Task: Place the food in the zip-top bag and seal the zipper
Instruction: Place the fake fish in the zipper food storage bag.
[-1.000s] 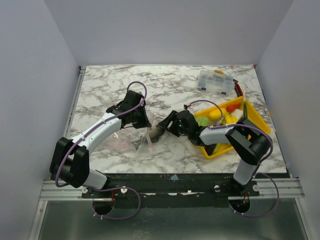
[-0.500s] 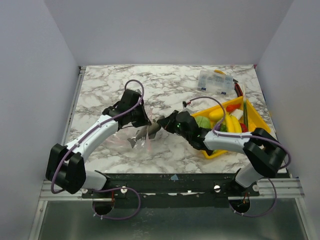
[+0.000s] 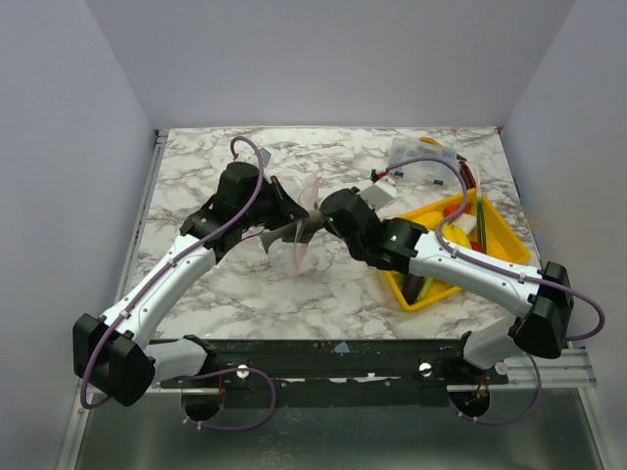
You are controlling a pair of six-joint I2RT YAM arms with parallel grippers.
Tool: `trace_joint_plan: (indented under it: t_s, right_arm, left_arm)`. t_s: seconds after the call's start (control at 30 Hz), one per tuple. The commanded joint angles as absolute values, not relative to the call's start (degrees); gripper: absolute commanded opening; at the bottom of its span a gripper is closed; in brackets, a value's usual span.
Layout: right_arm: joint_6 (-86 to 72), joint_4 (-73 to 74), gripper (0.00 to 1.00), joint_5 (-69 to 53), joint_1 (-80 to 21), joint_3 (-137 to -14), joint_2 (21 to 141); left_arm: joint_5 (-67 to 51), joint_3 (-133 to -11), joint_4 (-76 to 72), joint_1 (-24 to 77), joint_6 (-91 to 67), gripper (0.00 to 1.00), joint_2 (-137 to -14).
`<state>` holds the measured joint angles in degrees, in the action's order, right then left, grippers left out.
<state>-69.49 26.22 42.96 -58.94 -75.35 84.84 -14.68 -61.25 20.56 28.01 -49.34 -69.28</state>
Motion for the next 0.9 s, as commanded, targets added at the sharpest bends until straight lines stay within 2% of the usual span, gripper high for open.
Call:
trace_joint_plan:
  t_s: [0.0, 0.1, 0.23, 0.33, 0.53, 0.63, 0.67, 0.7, 0.73, 0.77, 0.87]
  right_arm:
    - [-74.67, 38.0, 0.0, 51.01, -59.68, -81.42, 84.58]
    - [-73.34, 35.38, 0.0, 50.34, -60.38, -80.78, 85.46]
    - [-72.34, 35.9, 0.0, 57.34, -65.42, -82.44, 90.08]
    - [-66.02, 32.42, 0.0, 62.45, -69.65, -82.57, 92.1]
    - [-56.93, 24.75, 0.02, 55.23, -70.05, -77.19, 89.07]
    - [-50.41, 18.76, 0.18, 49.74, -69.81, -73.83, 83.82]
    - [-48.56, 19.16, 0.36, 47.51, -69.66, -74.29, 82.53]
    - [-45.44, 20.08, 0.59, 45.53, -69.24, -75.15, 81.42]
    - [-43.34, 22.12, 0.7, 41.97, -68.3, -77.34, 81.19]
    - [-42.6, 26.97, 0.73, 38.88, -66.55, -80.79, 81.63]
    - [-37.76, 35.46, 0.76, 34.72, -65.31, -86.48, 82.16]
  left_arm:
    - [-13.3, -59.12, 19.89, 28.3, -48.04, 0.0, -69.11]
    - [-15.61, -59.12, 18.29, 28.25, -49.57, 0.0, -68.73]
    - [-21.97, -61.32, 16.5, 28.23, -52.38, 0.0, -69.32]
    - [-27.11, -63.62, 16.26, 27.96, -53.35, 0.0, -70.09]
    - [-32.7, -63.63, 14.39, 27.17, -54.56, 0.0, -68.09]
    - [-32.14, -62.58, 13.67, 26.86, -54.72, 0.0, -66.42]
    - [-31.73, -62.74, 14.51, 26.65, -54.32, 0.0, -66.04]
    - [-31.06, -62.92, 15.88, 26.5, -53.58, 0.0, -65.74]
    - [-30.14, -63.01, 16.95, 26.25, -52.88, 0.0, -65.33]
    - [-29.71, -62.94, 17.59, 25.98, -52.13, 0.0, -65.01]
    - [-30.04, -63.09, 18.89, 24.66, -51.21, 0.0, -64.5]
